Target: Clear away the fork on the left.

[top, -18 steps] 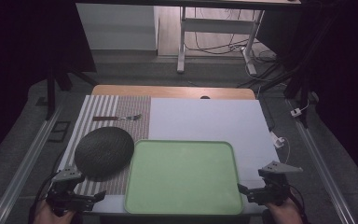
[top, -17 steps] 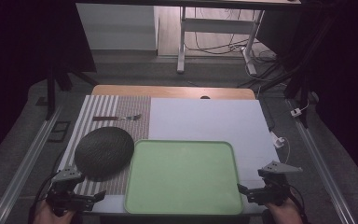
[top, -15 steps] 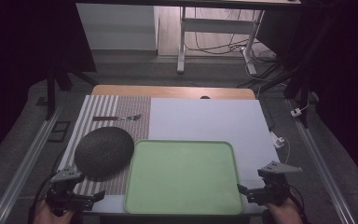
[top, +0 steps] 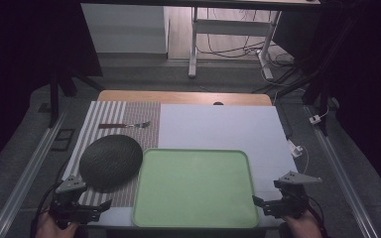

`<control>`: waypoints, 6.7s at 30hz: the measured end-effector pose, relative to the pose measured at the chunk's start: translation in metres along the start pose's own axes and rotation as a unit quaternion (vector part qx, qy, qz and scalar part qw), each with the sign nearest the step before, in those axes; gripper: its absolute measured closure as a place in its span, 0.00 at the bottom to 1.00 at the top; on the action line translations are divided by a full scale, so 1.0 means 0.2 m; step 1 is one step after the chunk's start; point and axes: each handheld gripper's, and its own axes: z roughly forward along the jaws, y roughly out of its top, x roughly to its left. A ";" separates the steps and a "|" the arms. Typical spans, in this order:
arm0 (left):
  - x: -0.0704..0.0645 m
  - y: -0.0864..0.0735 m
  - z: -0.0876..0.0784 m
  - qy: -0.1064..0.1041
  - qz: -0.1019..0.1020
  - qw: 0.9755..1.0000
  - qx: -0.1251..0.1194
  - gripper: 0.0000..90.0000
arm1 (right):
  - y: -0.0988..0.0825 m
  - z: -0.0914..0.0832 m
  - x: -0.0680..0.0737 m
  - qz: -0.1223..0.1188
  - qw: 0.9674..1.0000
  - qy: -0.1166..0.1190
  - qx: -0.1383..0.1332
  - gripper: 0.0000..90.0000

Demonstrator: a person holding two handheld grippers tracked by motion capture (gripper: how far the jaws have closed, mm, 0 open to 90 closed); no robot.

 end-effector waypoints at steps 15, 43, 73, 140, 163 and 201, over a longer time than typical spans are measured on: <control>0.01 0.01 0.01 0.000 -0.004 1.000 0.005 0.00 | 0.00 0.00 0.00 0.003 1.000 0.004 0.002 0.01; 0.09 0.10 0.05 -0.006 0.009 1.000 -0.011 0.01 | 0.00 0.01 0.00 0.006 1.000 0.004 0.010 0.01; 0.26 0.33 0.31 0.008 0.009 1.000 0.021 0.00 | 0.01 0.02 0.00 0.004 1.000 0.004 0.014 0.01; 0.84 0.89 0.76 0.070 -0.003 0.996 0.062 0.95 | 0.01 0.02 -0.01 0.011 1.000 0.012 0.017 0.01; 1.01 0.88 0.87 0.103 -0.052 0.988 0.105 0.99 | 0.00 0.02 -0.02 0.017 1.000 0.014 0.015 0.01; 0.86 0.98 1.00 0.050 0.001 0.992 0.119 0.00 | 0.00 0.02 -0.02 0.015 1.000 0.015 0.015 0.01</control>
